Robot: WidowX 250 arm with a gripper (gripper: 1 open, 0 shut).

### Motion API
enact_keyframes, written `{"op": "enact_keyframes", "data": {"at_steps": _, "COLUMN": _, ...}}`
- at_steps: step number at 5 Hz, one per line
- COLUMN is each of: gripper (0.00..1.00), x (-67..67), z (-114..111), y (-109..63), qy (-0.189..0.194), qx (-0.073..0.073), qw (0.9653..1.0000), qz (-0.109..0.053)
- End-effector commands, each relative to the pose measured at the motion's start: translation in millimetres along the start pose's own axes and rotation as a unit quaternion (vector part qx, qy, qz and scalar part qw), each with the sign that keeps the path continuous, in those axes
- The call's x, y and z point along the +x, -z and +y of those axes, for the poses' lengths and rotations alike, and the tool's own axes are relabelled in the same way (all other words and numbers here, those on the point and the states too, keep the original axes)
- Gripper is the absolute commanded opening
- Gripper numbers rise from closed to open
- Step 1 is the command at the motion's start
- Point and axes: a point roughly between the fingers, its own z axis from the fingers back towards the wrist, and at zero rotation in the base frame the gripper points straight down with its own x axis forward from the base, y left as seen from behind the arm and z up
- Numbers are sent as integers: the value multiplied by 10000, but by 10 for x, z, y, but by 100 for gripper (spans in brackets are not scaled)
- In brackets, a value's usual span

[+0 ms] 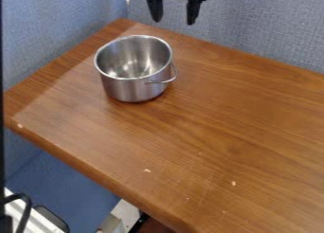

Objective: Move the red object from the metal pot to the table

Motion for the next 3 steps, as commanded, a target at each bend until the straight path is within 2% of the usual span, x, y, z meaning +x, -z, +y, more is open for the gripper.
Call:
{"op": "enact_keyframes", "data": {"at_steps": 1, "gripper": 100, "x": -53, "z": 80, "y": -378, "qy": -189, "qx": 32, "qw": 9990, "qz": -415}}
{"op": "enact_keyframes", "data": {"at_steps": 3, "gripper": 100, "x": 63, "z": 308, "y": -284, "qy": -416, "qx": 113, "qw": 9983, "qz": -389}}
